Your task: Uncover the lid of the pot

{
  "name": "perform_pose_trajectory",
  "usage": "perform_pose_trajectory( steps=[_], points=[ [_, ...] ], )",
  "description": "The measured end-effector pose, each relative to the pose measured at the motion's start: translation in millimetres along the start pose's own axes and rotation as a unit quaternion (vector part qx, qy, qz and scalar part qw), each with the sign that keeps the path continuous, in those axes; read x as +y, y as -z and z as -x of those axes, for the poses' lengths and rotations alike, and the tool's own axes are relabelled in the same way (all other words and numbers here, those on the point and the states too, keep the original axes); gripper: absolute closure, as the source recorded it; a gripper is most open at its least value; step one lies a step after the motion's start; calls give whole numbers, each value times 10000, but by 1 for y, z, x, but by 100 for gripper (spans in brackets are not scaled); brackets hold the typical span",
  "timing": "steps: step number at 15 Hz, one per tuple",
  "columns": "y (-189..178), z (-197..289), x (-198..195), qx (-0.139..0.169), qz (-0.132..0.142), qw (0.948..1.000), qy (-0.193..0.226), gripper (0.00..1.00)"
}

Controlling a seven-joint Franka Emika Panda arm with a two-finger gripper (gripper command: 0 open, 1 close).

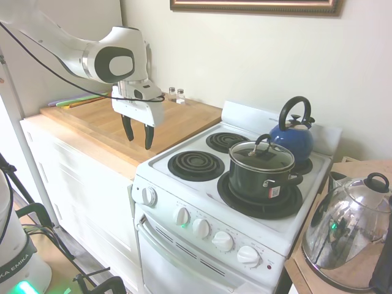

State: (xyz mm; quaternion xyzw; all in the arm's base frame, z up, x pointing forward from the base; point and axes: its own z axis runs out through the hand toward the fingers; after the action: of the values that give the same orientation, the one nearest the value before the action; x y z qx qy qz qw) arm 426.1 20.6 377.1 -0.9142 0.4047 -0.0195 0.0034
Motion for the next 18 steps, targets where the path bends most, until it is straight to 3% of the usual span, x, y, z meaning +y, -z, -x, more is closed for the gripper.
perform_pose_trajectory(
  steps=[3, 8, 13, 16, 18],
  points=[
    [5, -4, 2, 108, -81, 9999, 18, 0],
    [71, -35, 84, 774, -824, 9928, -407, 0],
    [158, -83, 185, 838, -1556, 9805, -864, 0],
    [170, -139, 206, 691, -1691, 9774, -1062, 0],
    [170, -184, 218, 594, -1615, 9783, -1150, 0]
  ],
)
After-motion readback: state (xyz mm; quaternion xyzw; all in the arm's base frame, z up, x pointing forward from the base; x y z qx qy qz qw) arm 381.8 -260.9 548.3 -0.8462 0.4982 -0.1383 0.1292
